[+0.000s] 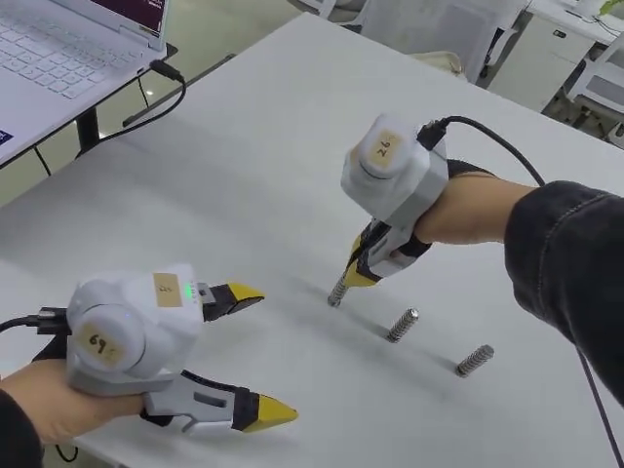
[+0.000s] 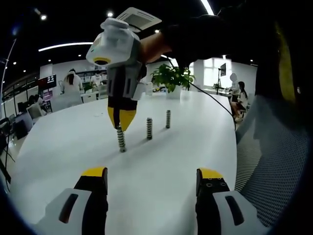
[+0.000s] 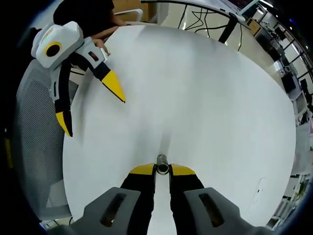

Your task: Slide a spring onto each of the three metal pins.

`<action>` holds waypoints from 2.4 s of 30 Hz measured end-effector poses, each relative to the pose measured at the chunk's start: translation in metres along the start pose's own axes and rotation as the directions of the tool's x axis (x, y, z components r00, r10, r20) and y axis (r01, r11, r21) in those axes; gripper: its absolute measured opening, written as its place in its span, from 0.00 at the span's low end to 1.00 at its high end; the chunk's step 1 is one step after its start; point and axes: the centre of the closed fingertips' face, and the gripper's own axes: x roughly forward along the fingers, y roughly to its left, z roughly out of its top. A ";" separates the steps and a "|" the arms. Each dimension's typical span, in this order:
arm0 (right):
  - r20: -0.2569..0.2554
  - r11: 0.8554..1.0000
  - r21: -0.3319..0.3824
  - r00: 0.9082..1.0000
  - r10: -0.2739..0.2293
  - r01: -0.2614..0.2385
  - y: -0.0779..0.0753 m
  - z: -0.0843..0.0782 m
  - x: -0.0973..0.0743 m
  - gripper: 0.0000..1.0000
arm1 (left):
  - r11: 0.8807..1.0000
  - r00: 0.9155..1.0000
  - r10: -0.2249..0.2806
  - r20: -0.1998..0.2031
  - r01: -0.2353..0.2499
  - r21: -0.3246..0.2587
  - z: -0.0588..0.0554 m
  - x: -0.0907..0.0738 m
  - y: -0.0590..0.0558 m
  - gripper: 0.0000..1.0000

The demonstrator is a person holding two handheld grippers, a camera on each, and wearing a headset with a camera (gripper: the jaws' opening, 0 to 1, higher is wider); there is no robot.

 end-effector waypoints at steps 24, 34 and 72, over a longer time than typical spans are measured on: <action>0.001 1.000 0.014 1.000 0.014 -0.014 0.003 -0.001 0.008 0.08 | 1.000 1.000 -0.001 -0.001 0.001 -0.007 -0.001 0.000 -0.001 0.69; 0.008 1.000 0.019 1.000 0.016 -0.016 0.006 -0.003 0.011 0.15 | 1.000 1.000 0.000 -0.004 0.000 -0.011 -0.002 0.000 -0.001 0.68; 0.363 0.934 0.348 0.907 -0.211 0.078 -0.004 -0.045 -0.059 0.43 | 1.000 0.999 -0.026 -0.041 0.027 0.001 0.021 0.016 -0.003 0.72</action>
